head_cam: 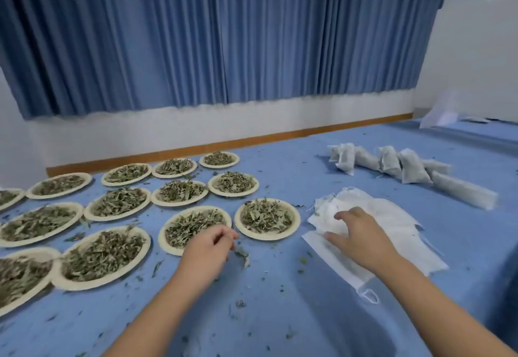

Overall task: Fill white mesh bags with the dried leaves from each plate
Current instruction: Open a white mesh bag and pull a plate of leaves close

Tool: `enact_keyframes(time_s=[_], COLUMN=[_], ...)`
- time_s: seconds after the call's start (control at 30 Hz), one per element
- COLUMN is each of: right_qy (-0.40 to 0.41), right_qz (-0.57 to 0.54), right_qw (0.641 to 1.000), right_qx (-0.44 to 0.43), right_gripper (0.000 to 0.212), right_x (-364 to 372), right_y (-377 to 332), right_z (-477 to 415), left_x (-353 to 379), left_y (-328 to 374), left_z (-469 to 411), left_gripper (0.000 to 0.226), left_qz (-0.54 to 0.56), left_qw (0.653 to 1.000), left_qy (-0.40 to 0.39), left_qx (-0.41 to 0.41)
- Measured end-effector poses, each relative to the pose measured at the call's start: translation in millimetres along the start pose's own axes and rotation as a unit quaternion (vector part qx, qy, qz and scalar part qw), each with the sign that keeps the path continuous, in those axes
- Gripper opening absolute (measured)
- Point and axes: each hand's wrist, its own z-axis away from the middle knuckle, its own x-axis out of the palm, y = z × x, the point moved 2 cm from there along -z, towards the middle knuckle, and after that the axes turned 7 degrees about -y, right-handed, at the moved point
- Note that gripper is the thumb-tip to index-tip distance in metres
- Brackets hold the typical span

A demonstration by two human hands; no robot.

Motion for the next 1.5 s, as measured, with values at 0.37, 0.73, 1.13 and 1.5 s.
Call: enact_keyframes(time_s=[0.37, 0.73, 1.13, 1.5], right_qy=[0.017, -0.053, -0.076, -0.252], right_qz=[0.272, -0.332, -0.603, -0.475], right_qw=[0.961, 0.924, 0.787, 0.836], right_qx=[-0.037, -0.181, -0.109, -0.107], right_gripper=[0.028, 0.024, 0.009, 0.012], right_x=[10, -84, -30, 91], right_y=[-12, -105, -195, -227], right_z=[-25, 31, 6, 16], left_x=[9, 5, -65, -130], left_y=[-50, -21, 9, -61], left_z=[-10, 1, 53, 116], left_gripper=[0.025, 0.021, 0.034, 0.046], left_qz=[-0.031, 0.041, 0.354, 0.067], left_qw=[0.999, 0.995, 0.920, 0.988], left_qy=[0.020, 0.001, -0.167, -0.127], left_qx=[0.001, 0.091, 0.016, -0.049])
